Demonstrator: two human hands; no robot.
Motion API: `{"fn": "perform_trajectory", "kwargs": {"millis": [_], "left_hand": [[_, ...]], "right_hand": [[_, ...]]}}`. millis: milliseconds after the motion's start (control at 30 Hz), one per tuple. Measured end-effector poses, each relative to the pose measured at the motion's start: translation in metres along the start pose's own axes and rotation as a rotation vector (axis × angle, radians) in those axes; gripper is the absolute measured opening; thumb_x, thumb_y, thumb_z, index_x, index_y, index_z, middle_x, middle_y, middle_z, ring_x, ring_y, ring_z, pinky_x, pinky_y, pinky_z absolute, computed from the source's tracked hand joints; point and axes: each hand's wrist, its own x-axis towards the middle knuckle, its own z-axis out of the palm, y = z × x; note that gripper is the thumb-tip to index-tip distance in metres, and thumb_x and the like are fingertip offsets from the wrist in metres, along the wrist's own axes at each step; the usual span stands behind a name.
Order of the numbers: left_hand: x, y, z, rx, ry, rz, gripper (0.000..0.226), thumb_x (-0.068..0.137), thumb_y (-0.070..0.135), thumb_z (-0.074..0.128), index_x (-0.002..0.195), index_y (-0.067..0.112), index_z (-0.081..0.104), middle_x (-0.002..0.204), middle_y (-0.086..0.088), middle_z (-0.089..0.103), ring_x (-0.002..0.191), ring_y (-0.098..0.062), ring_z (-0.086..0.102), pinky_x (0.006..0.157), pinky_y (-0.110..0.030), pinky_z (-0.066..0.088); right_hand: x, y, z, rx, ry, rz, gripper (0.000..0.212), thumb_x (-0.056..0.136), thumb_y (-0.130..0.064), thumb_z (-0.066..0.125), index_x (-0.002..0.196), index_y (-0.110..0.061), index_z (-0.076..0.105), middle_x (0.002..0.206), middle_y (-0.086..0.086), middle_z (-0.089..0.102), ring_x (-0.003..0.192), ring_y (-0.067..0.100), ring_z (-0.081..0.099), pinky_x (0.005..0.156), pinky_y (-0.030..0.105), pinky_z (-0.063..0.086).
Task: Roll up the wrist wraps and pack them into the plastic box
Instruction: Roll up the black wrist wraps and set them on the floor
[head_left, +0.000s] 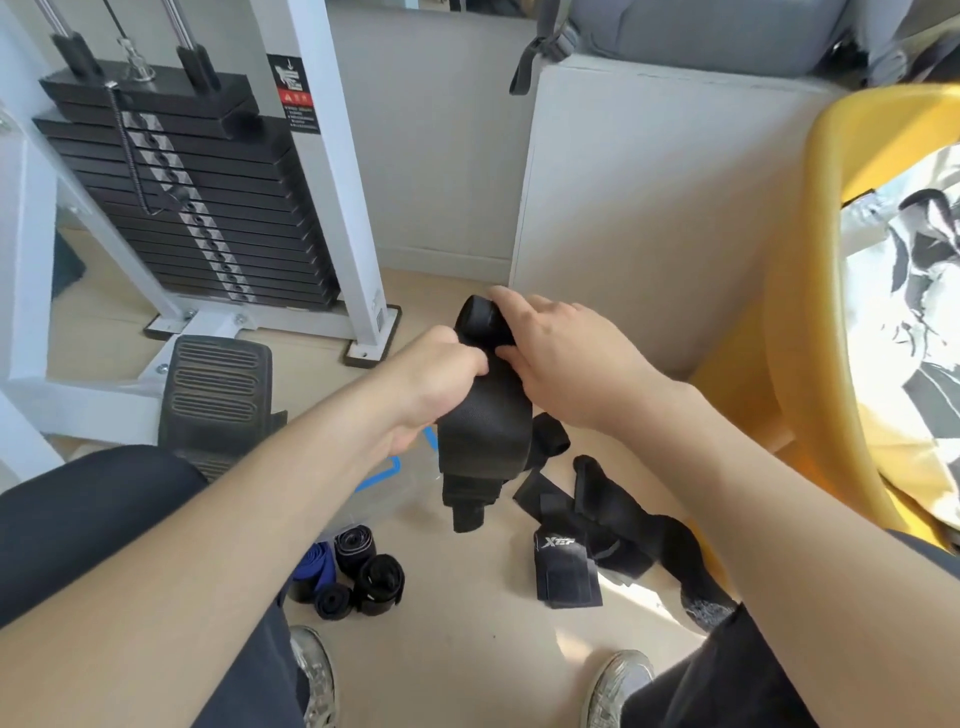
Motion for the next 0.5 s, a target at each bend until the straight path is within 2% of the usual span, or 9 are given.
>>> {"fn": "perform_trajectory", "kwargs": {"millis": [67, 133, 233, 300, 367, 400, 433, 467, 500], "left_hand": [[-0.003, 0.002, -0.002, -0.084, -0.007, 0.006, 0.038, 0.098, 0.018, 0.051, 0.123, -0.002, 0.072, 0.111, -0.024, 0.077, 0.112, -0.04, 0.074, 0.108, -0.055, 0.053], [-0.006, 0.004, -0.004, -0.177, -0.07, 0.026, 0.044, 0.098, 0.042, 0.052, 0.116, 0.015, 0.082, 0.111, -0.009, 0.081, 0.111, -0.027, 0.077, 0.108, -0.052, 0.055], [-0.004, 0.001, -0.007, -0.222, -0.04, 0.013, 0.066, 0.1, 0.077, 0.049, 0.129, 0.026, 0.078, 0.122, 0.004, 0.082, 0.116, -0.014, 0.077, 0.106, -0.042, 0.056], [-0.001, -0.002, -0.007, -0.203, 0.046, -0.007, 0.067, 0.101, 0.079, 0.049, 0.131, 0.025, 0.074, 0.115, 0.013, 0.082, 0.11, -0.003, 0.077, 0.1, -0.034, 0.057], [0.0, 0.0, -0.007, -0.184, 0.089, -0.024, 0.068, 0.101, 0.077, 0.051, 0.14, 0.024, 0.068, 0.13, 0.011, 0.078, 0.126, -0.006, 0.07, 0.112, -0.038, 0.052], [0.0, 0.002, -0.006, -0.197, 0.097, -0.029, 0.07, 0.102, 0.074, 0.051, 0.147, 0.023, 0.064, 0.14, 0.005, 0.073, 0.136, -0.015, 0.065, 0.119, -0.044, 0.047], [0.001, 0.004, -0.005, -0.217, 0.098, -0.032, 0.069, 0.104, 0.072, 0.051, 0.151, 0.022, 0.062, 0.145, 0.0, 0.069, 0.14, -0.022, 0.062, 0.122, -0.049, 0.045], [0.002, 0.006, -0.005, -0.227, 0.103, -0.032, 0.066, 0.106, 0.069, 0.051, 0.152, 0.022, 0.06, 0.147, -0.002, 0.068, 0.14, -0.026, 0.061, 0.122, -0.052, 0.044], [0.002, 0.008, -0.005, -0.23, 0.113, -0.036, 0.062, 0.108, 0.066, 0.049, 0.152, 0.022, 0.06, 0.146, -0.003, 0.069, 0.138, -0.028, 0.063, 0.121, -0.054, 0.045]], "right_hand": [[-0.001, -0.005, 0.002, 0.057, 0.062, 0.015, 0.054, 0.115, -0.035, 0.046, 0.164, -0.017, 0.034, 0.124, 0.01, 0.065, 0.107, 0.041, 0.067, 0.084, 0.042, 0.048], [-0.002, -0.012, 0.002, 0.176, 0.109, 0.054, 0.05, 0.117, -0.037, 0.04, 0.163, -0.019, 0.039, 0.121, 0.011, 0.065, 0.106, 0.042, 0.065, 0.085, 0.046, 0.053], [-0.003, -0.02, 0.002, 0.36, 0.13, -0.022, 0.027, 0.116, -0.022, 0.04, 0.133, -0.011, 0.058, 0.099, 0.012, 0.062, 0.09, 0.043, 0.06, 0.081, 0.051, 0.047], [-0.002, -0.019, 0.001, 0.471, 0.116, -0.056, 0.019, 0.113, -0.012, 0.041, 0.113, -0.008, 0.06, 0.088, 0.009, 0.062, 0.079, 0.036, 0.055, 0.074, 0.047, 0.044], [0.0, -0.013, -0.004, 0.577, 0.102, -0.027, 0.022, 0.11, -0.007, 0.045, 0.112, -0.01, 0.066, 0.084, -0.001, 0.066, 0.076, 0.024, 0.058, 0.071, 0.037, 0.045], [0.002, -0.011, -0.008, 0.624, 0.09, -0.009, 0.027, 0.109, -0.007, 0.047, 0.122, -0.012, 0.07, 0.092, -0.006, 0.072, 0.084, 0.017, 0.064, 0.078, 0.031, 0.049], [0.005, -0.009, -0.012, 0.673, 0.072, 0.013, 0.033, 0.109, -0.007, 0.049, 0.132, -0.015, 0.071, 0.108, -0.009, 0.076, 0.101, 0.012, 0.069, 0.092, 0.028, 0.053], [0.009, -0.008, -0.015, 0.722, 0.054, 0.038, 0.037, 0.108, -0.006, 0.051, 0.139, -0.015, 0.069, 0.123, -0.007, 0.076, 0.117, 0.013, 0.068, 0.105, 0.03, 0.052], [0.013, -0.008, -0.016, 0.754, 0.032, 0.062, 0.04, 0.108, -0.006, 0.051, 0.143, -0.015, 0.067, 0.132, -0.005, 0.074, 0.126, 0.015, 0.066, 0.111, 0.034, 0.051]]}}
